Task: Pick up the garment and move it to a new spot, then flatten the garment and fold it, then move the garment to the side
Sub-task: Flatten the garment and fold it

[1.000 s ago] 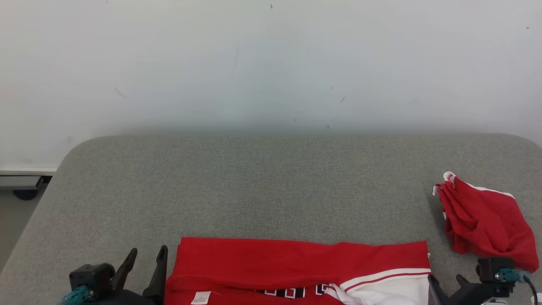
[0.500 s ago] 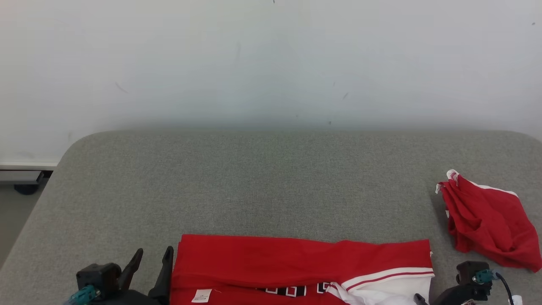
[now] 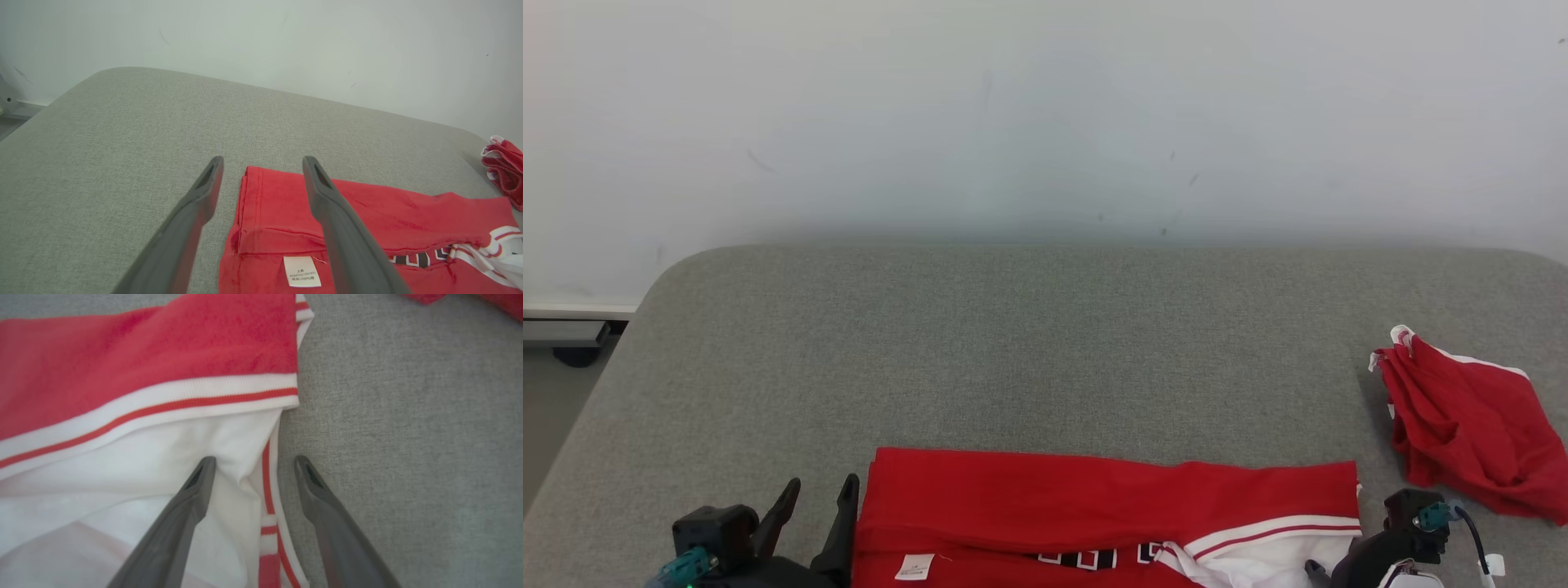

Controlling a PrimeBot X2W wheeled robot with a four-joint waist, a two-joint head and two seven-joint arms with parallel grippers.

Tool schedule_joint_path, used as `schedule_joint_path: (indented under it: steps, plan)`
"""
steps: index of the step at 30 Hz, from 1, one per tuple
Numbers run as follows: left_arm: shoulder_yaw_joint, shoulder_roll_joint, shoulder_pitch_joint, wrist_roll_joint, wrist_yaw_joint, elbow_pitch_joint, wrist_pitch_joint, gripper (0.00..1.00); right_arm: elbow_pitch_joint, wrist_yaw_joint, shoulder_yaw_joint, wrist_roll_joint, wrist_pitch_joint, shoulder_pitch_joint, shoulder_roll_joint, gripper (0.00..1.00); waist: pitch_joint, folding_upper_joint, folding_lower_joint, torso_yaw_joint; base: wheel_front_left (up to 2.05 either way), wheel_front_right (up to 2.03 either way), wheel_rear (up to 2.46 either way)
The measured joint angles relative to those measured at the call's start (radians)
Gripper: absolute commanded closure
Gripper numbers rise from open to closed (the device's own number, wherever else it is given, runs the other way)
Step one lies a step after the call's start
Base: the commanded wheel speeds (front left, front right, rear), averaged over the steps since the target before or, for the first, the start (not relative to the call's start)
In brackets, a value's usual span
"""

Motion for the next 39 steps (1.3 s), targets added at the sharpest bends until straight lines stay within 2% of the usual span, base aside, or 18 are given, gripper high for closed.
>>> schedule_joint_path:
  steps: [3, 4, 5, 6, 7, 9, 10, 19, 26, 32, 39]
  plan:
    - [-0.001, -0.001, 0.000, 0.000, 0.000, 0.000, 0.000, 0.00, 0.019, 0.000, -0.003, 0.000, 0.005, -0.013, 0.002, 0.00, 0.001, -0.0001, 0.0000, 0.002, 0.00, 0.00, 0.00]
    - [-0.002, -0.001, -0.001, 0.000, 0.000, 0.000, 0.001, 0.00, 0.024, 0.000, -0.005, 0.000, 0.009, -0.018, 0.002, 0.16, 0.001, -0.0001, -0.0001, 0.003, 0.00, 0.00, 0.00]
    - [-0.002, -0.002, -0.001, 0.000, 0.000, 0.000, 0.002, 0.00, 0.032, -0.002, -0.006, 0.000, 0.009, -0.024, 0.003, 0.48, 0.001, 0.0000, -0.0001, 0.004, 0.00, 0.00, 0.00]
    - [-0.003, -0.003, -0.001, 0.000, 0.000, 0.000, 0.002, 0.00, 0.039, -0.004, -0.008, 0.000, 0.010, -0.027, 0.003, 0.60, 0.002, 0.0000, 0.0000, 0.005, 0.00, 0.00, 0.00]
    - [-0.003, -0.003, -0.001, 0.001, 0.000, 0.000, 0.003, 0.00, 0.043, -0.005, -0.010, 0.000, 0.010, -0.028, 0.004, 0.65, 0.002, 0.0000, -0.0001, 0.006, 0.00, 0.00, 0.00]
    - [-0.003, -0.003, -0.001, 0.001, 0.000, -0.001, 0.009, 0.00, 0.048, -0.005, -0.012, 0.002, 0.010, -0.031, 0.008, 0.91, 0.002, 0.0000, -0.0001, 0.007, 0.00, 0.00, 0.00]
    - [-0.003, -0.003, -0.001, 0.001, 0.000, -0.001, 0.009, 0.00, 0.051, -0.005, -0.012, 0.005, 0.010, -0.034, 0.013, 0.98, 0.003, -0.0001, 0.0000, 0.008, 0.00, 0.00, 0.00]
    - [-0.003, -0.003, -0.001, 0.001, 0.000, -0.002, 0.009, 0.00, 0.072, -0.007, -0.040, 0.021, 0.009, -0.044, 0.018, 1.00, 0.004, -0.0001, 0.0000, 0.009, 0.00, 0.00, 0.00]
    - [-0.003, -0.003, -0.001, 0.001, 0.000, -0.002, 0.010, 0.00, 0.074, -0.009, -0.081, 0.007, -0.018, -0.035, -0.066, 1.00, 0.004, 0.0001, 0.0000, 0.009, 0.00, 0.00, 0.00]
    - [-0.003, -0.003, -0.001, 0.001, 0.000, -0.002, 0.018, 0.00, 0.005, -0.016, -0.053, 0.001, -0.026, -0.018, -0.044, 1.00, 0.002, 0.0001, 0.0000, 0.006, 0.00, 0.00, 0.00]
    - [-0.008, -0.004, 0.001, 0.001, 0.000, -0.001, 0.019, 0.00, -0.116, 0.021, 0.038, -0.030, -0.023, -0.002, 0.008, 1.00, -0.005, 0.0001, 0.0000, -0.003, 0.00, 0.00, 0.00]
